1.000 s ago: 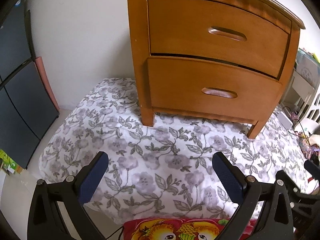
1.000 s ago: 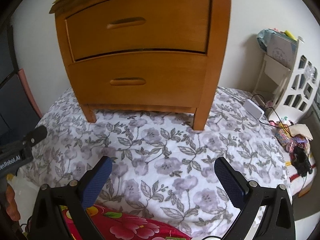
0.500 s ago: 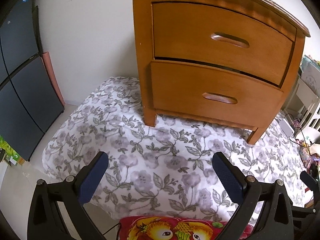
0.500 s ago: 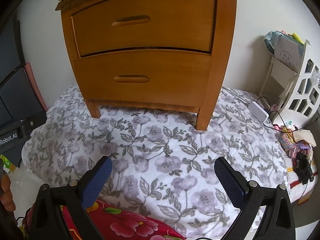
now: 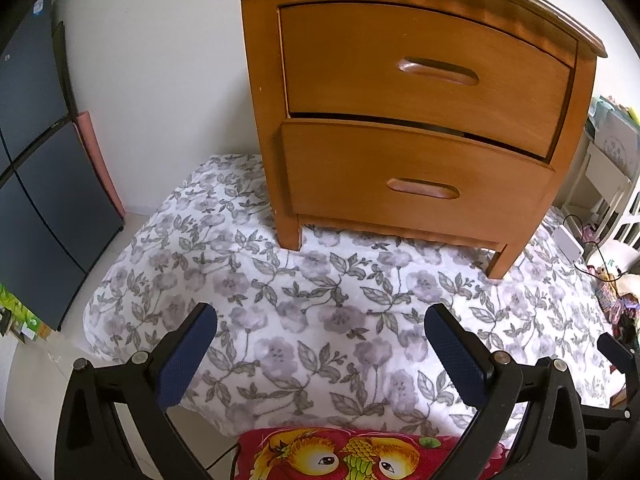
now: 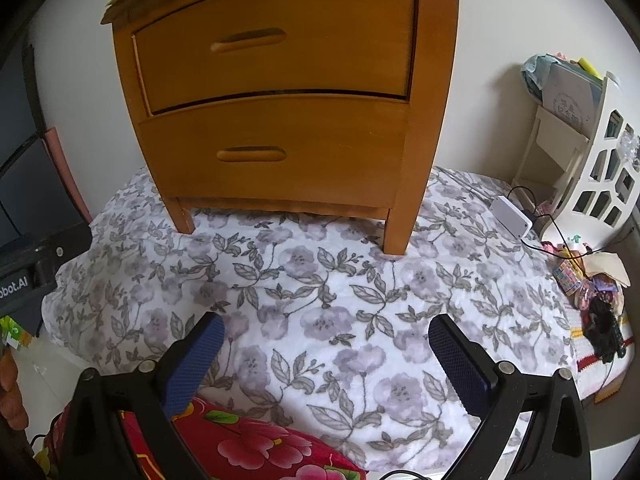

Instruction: Take underwear out of drawer

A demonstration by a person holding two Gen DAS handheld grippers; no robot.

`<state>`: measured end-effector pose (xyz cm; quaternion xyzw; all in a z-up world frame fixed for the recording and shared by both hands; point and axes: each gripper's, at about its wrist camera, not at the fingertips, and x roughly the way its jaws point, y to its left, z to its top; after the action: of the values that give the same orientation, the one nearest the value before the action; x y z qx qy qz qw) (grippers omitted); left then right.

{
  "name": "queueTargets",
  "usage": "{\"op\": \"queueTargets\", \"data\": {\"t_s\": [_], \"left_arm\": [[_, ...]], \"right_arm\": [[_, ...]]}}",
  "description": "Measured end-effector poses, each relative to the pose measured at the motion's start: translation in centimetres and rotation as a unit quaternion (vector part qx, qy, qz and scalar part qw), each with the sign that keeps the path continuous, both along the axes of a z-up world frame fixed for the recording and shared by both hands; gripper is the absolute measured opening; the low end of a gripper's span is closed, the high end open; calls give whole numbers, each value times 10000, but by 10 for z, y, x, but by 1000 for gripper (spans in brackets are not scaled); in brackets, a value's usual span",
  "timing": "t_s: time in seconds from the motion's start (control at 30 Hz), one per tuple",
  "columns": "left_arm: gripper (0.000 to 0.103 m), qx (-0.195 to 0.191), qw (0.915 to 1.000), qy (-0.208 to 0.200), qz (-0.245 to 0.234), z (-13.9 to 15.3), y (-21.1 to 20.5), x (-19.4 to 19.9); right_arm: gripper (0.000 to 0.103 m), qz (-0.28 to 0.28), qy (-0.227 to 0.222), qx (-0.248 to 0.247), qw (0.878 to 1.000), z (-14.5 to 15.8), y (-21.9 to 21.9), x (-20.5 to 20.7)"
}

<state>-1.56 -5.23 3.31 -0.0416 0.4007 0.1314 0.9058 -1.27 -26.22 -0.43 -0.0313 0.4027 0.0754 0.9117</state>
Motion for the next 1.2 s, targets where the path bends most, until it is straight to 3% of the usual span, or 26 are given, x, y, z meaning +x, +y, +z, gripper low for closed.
{"op": "queueTargets", "data": {"t_s": [1.2], "left_arm": [[103, -281, 9996, 72, 70, -3, 6, 4]], "right_arm": [[103, 61, -37, -130, 9999, 10, 5, -5]]}}
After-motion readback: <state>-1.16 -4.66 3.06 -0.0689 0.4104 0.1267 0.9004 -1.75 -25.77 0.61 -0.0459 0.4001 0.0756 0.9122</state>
